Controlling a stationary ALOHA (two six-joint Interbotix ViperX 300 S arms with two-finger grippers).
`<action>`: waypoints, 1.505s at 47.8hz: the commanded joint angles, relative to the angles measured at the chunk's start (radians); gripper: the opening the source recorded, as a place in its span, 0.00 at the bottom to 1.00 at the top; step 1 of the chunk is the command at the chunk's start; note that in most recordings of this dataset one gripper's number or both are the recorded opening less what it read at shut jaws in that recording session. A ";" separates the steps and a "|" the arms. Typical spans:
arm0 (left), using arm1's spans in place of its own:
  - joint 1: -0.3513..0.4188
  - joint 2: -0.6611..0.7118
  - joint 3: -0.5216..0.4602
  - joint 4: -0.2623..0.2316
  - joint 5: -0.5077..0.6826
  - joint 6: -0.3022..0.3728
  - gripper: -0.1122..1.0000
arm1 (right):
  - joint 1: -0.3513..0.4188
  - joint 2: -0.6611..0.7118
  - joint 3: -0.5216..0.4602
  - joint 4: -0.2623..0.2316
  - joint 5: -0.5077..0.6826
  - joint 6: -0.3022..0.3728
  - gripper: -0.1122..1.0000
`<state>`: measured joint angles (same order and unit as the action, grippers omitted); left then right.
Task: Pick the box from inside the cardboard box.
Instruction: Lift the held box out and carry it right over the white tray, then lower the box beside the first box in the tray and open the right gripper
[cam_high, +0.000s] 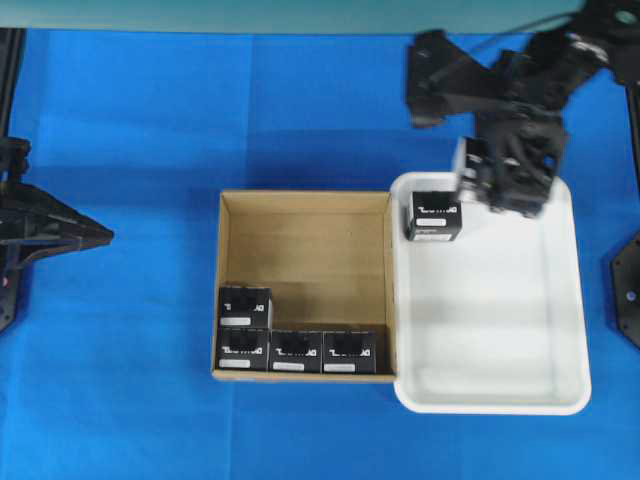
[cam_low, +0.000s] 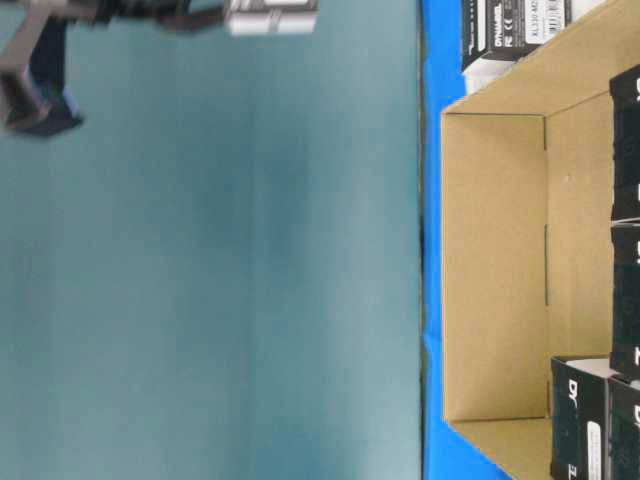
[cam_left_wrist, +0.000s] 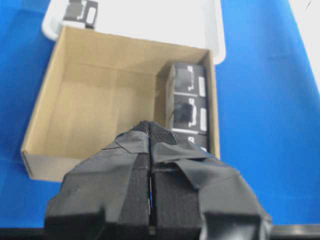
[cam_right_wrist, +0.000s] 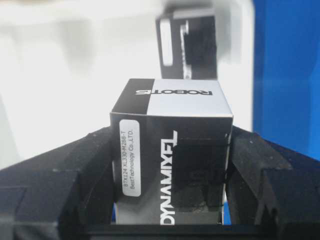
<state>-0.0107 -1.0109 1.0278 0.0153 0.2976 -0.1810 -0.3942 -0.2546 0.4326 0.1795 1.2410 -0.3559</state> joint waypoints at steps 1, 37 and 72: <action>0.000 0.009 -0.025 0.002 -0.009 -0.002 0.04 | -0.009 -0.046 0.064 -0.009 -0.049 -0.009 0.65; 0.002 0.069 -0.052 0.002 -0.061 -0.002 0.04 | 0.008 0.054 0.388 -0.018 -0.491 -0.121 0.65; 0.000 0.123 -0.071 0.003 -0.083 -0.002 0.04 | 0.008 0.166 0.403 -0.020 -0.594 -0.137 0.65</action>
<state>-0.0107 -0.8974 0.9848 0.0153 0.2255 -0.1810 -0.3912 -0.0966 0.8391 0.1611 0.6535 -0.4909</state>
